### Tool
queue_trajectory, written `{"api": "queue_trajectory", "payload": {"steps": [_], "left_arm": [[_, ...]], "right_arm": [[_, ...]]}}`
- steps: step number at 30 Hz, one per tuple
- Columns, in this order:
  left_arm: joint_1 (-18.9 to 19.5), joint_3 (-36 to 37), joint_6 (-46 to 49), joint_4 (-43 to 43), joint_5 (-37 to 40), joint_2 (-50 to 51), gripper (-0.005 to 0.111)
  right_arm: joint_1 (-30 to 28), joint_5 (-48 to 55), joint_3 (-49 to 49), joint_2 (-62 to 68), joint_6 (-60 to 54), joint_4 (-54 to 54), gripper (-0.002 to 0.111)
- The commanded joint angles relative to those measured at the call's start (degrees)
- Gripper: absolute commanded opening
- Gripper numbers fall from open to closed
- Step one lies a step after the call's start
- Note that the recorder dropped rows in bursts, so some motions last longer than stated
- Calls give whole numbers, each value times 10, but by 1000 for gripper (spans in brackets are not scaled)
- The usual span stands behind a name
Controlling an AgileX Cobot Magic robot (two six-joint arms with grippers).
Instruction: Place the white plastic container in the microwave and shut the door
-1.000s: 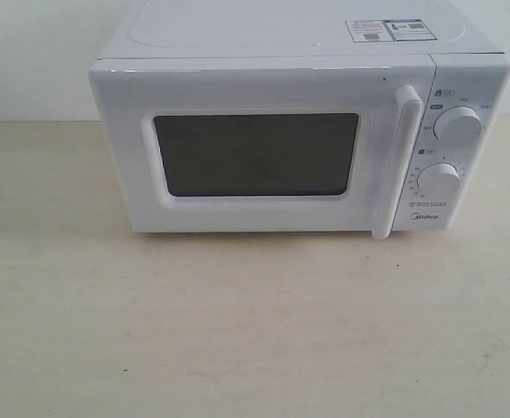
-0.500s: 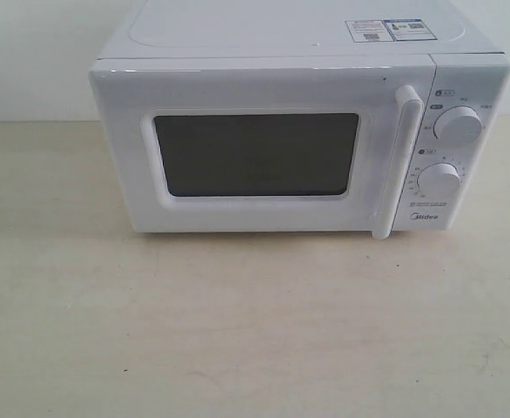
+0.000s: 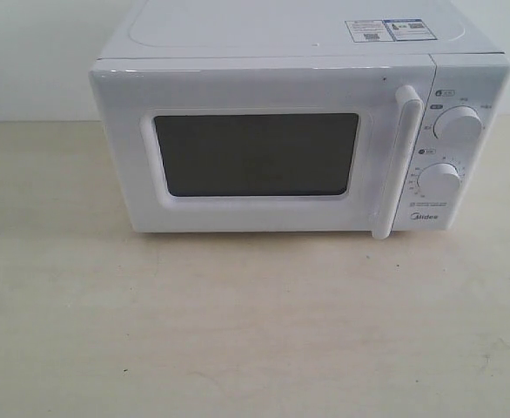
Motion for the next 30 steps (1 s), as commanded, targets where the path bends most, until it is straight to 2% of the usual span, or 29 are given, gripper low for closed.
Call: {"api": "queue_trajectory", "payload": {"steps": [1,4,12,18,23,30], "left_arm": [[2,2,-7,3,1,-2,4],[2,2,-7,3,1,-2,4],[2,2,-7,3,1,-2,4],[2,2,-7,3,1,-2,4],[2,2,-7,3,1,-2,4],[2,2,-6,3,1,-2,4]], "right_arm": [[-1,-1,-2,-14,-24,-5,0],[-45,42,-1,-35,-1,-5,0],[-276,329,116,-127,-13,-5,0],[-400,416,194,-208,-8,-5,0],[-460,455,213,-220,-9,-5,0],[-474,458,231,-220,-11,-5,0]]}}
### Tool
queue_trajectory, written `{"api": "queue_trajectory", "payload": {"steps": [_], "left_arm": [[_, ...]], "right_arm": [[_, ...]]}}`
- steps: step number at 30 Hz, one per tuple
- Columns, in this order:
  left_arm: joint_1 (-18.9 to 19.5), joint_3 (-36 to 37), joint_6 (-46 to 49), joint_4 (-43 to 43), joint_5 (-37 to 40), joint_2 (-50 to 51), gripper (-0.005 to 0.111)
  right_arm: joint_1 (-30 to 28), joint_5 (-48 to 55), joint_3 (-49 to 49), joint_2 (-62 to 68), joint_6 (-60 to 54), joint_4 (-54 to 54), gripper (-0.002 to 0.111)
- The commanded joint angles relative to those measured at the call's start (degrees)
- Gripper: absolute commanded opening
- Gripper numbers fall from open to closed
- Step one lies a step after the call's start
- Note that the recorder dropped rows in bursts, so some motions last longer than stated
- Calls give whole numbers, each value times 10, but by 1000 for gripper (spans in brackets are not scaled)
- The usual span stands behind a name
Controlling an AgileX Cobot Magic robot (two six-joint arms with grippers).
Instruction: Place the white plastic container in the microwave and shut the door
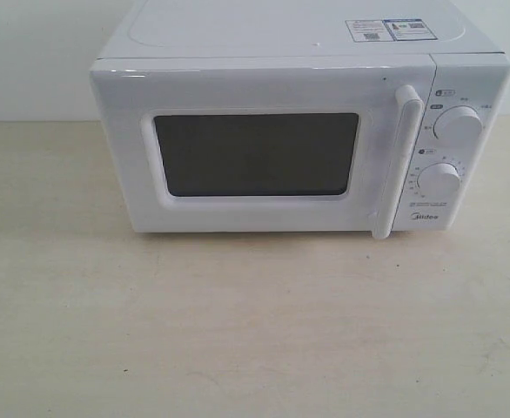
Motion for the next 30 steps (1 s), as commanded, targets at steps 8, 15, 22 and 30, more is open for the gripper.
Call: {"api": "queue_trajectory", "payload": {"steps": [8,15,22,30], "left_arm": [[2,2,-4,3,0,-2,4],[2,2,-4,3,0,-2,4],[2,2,-4,3,0,-2,4],[2,2,-4,3,0,-2,4]], "right_arm": [[-5,-5,12,-3,-1,-6,0],[-5,36,32,-3,218,-247,0],[-5,84,53,-3,810,-891,0],[-5,167,65,-3,877,-960,0]]}}
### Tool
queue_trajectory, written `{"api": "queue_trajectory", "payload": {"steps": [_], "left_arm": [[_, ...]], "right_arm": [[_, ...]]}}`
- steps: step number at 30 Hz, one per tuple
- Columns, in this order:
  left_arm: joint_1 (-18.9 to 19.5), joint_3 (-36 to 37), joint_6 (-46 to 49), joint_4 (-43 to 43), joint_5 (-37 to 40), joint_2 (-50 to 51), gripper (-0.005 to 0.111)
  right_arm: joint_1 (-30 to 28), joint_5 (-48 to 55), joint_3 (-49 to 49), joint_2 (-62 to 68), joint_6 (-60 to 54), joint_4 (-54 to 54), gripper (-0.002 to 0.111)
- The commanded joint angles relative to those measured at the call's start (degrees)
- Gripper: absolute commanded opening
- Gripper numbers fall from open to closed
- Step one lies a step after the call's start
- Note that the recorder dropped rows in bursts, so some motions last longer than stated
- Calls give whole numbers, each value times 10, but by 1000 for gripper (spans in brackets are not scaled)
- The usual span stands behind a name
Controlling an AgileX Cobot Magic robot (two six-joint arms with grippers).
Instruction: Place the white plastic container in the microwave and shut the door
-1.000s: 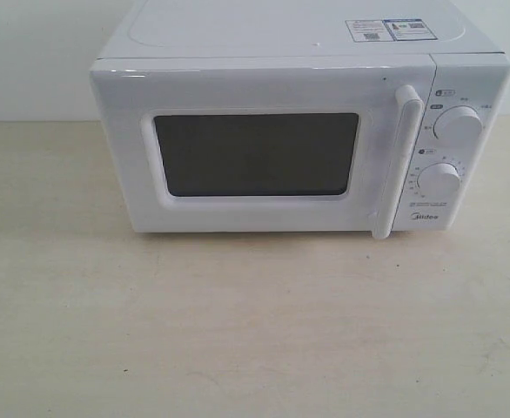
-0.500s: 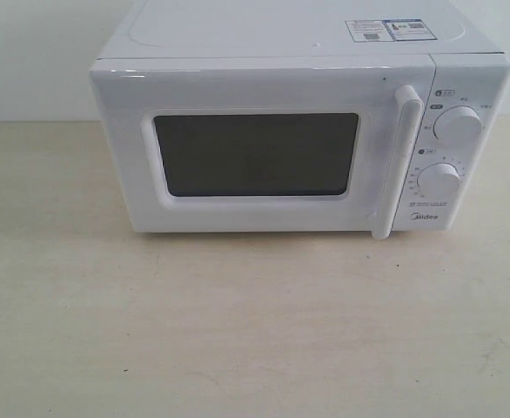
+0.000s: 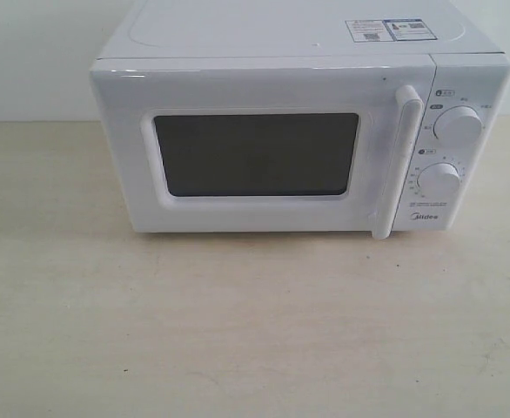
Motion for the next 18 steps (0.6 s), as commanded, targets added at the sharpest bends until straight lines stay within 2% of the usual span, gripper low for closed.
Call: {"api": "queue_trajectory", "payload": {"steps": [1,4,9,18], "left_arm": [[2,2,-4,3,0,-2,4],[2,2,-4,3,0,-2,4],[2,2,-4,3,0,-2,4],[2,2,-4,3,0,-2,4]], "right_arm": [[-4,62,3,-3,17,-33,0],[-4,107,3,-3,17,-50,0],[-4,107,3,-3,-16,-66,0],[-4,110,3,-3,-11,-66,0]]}}
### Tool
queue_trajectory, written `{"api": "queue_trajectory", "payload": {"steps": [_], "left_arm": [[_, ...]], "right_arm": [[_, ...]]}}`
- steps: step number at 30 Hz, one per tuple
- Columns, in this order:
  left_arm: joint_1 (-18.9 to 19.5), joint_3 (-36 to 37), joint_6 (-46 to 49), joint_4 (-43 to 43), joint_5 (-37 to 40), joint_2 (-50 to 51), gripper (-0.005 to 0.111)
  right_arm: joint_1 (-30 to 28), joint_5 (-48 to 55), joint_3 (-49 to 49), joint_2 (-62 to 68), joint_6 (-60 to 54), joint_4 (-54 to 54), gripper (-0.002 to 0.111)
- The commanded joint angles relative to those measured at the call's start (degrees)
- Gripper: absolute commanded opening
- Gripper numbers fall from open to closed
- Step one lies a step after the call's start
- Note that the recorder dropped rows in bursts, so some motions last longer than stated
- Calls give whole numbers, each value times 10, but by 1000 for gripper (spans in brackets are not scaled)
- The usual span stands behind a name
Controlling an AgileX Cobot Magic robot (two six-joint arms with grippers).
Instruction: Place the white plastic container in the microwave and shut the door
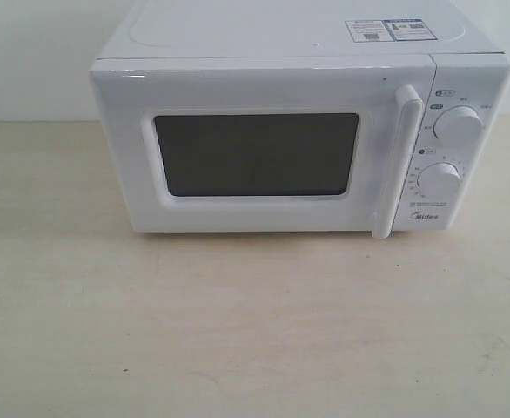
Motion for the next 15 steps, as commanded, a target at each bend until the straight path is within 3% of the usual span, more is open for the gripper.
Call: {"api": "queue_trajectory", "payload": {"steps": [1,9,15], "left_arm": [[2,2,-4,3,0,-2,4],[2,2,-4,3,0,-2,4],[2,2,-4,3,0,-2,4]], "right_arm": [[-5,1,0,-3,-4,-6,0],[-102,2,0,-3,35,-5,0],[-136,2,0,-3,51,-5,0]]}}
